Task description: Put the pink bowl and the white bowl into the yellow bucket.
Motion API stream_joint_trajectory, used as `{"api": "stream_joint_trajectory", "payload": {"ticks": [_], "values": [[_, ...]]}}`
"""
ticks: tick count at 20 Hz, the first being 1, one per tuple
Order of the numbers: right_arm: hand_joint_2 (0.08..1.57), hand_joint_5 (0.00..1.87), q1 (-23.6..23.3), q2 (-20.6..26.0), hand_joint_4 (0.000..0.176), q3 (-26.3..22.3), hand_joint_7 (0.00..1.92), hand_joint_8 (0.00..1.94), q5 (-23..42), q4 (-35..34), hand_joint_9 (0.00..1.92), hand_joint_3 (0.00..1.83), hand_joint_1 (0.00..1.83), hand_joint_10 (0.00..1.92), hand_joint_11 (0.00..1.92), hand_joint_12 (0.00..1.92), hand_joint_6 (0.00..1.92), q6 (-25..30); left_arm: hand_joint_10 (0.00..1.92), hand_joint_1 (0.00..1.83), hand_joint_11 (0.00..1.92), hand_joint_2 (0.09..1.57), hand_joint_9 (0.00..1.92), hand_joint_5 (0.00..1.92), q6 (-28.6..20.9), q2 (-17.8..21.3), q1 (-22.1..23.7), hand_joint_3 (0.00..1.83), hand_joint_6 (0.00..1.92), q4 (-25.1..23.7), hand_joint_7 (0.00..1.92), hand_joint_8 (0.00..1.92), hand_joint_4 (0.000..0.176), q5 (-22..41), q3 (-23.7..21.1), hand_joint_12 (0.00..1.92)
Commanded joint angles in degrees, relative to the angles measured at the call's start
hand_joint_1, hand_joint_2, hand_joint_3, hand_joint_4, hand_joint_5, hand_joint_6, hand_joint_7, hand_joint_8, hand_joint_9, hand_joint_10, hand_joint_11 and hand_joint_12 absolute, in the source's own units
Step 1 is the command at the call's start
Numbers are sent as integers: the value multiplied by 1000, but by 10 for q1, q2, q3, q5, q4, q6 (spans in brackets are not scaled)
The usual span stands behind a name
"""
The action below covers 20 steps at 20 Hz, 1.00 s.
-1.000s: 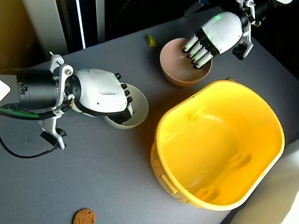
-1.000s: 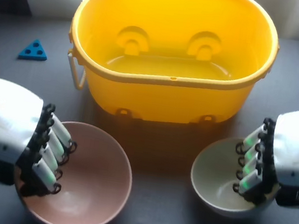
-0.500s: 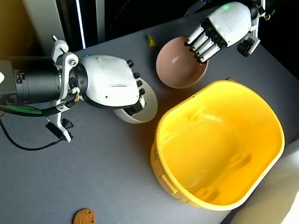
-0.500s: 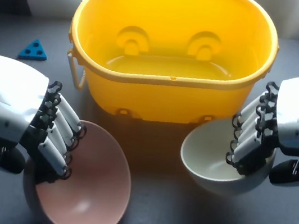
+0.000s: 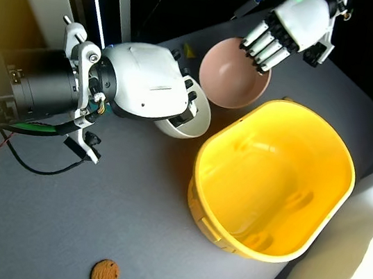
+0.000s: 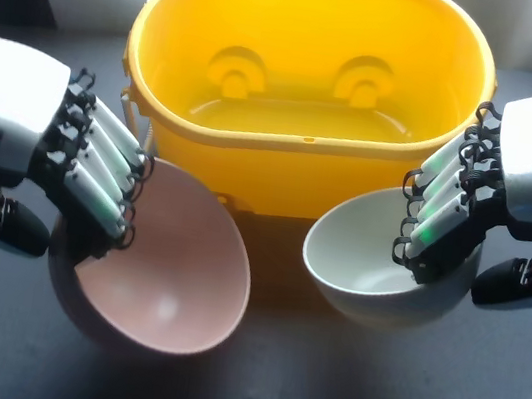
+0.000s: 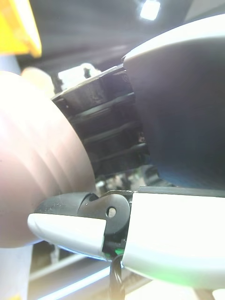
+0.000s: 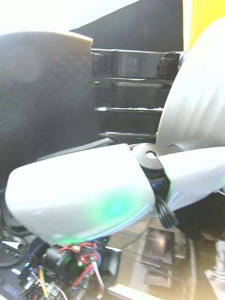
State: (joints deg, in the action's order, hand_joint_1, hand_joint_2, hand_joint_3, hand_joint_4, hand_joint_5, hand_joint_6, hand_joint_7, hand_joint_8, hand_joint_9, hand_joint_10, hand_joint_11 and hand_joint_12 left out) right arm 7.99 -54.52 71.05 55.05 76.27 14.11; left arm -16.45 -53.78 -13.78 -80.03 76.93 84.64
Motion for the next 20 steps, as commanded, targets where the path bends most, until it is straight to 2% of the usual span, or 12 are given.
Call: {"api": "stream_joint_trajectory", "payload": {"ticks": [1, 9, 10, 12, 17, 20], "values": [[1094, 913, -11, 7, 0, 0, 1021, 887, 33, -48, 1011, 0, 1383, 1060, 822, 1176, 1034, 3, 1349, 1351, 619, 1194, 754, 736, -6, 5, 8, 0, 1289, 70, 872, 1217, 0, 48, 5, 1281], [1102, 895, -47, 4, 0, 0, 1018, 903, 25, -56, 980, 0, 1381, 1106, 792, 1172, 1038, -8, 1332, 1355, 651, 1180, 776, 767, -55, -2, 48, 0, 1244, 132, 891, 1173, 0, 77, 40, 1254], [1094, 920, -49, 4, 0, 0, 1046, 856, 24, -57, 979, 0, 1382, 1087, 807, 1155, 1019, -11, 1340, 1355, 670, 1180, 786, 766, -59, -2, 52, 0, 1239, 139, 887, 1164, 0, 79, 44, 1257], [1095, 932, -54, 2, 0, 0, 1042, 853, 19, -59, 962, 1, 1381, 1100, 804, 1141, 1019, -26, 1319, 1355, 652, 1180, 783, 756, -68, -5, 64, 1, 1249, 152, 896, 1179, 0, 86, 53, 1259], [1114, 837, -65, -2, 0, 0, 1003, 908, 9, -86, 974, 1, 1378, 1132, 789, 1177, 1115, -67, 1407, 1348, 626, 1199, 742, 730, -86, -17, 83, 1, 1281, 171, 858, 1212, 0, 86, 82, 1278], [1100, 889, -72, -2, 0, 0, 1024, 871, 6, -101, 995, 0, 1381, 1106, 800, 1168, 1038, -83, 1373, 1351, 652, 1193, 769, 730, -97, -23, 97, 0, 1276, 180, 867, 1197, 0, 82, 97, 1286]]}}
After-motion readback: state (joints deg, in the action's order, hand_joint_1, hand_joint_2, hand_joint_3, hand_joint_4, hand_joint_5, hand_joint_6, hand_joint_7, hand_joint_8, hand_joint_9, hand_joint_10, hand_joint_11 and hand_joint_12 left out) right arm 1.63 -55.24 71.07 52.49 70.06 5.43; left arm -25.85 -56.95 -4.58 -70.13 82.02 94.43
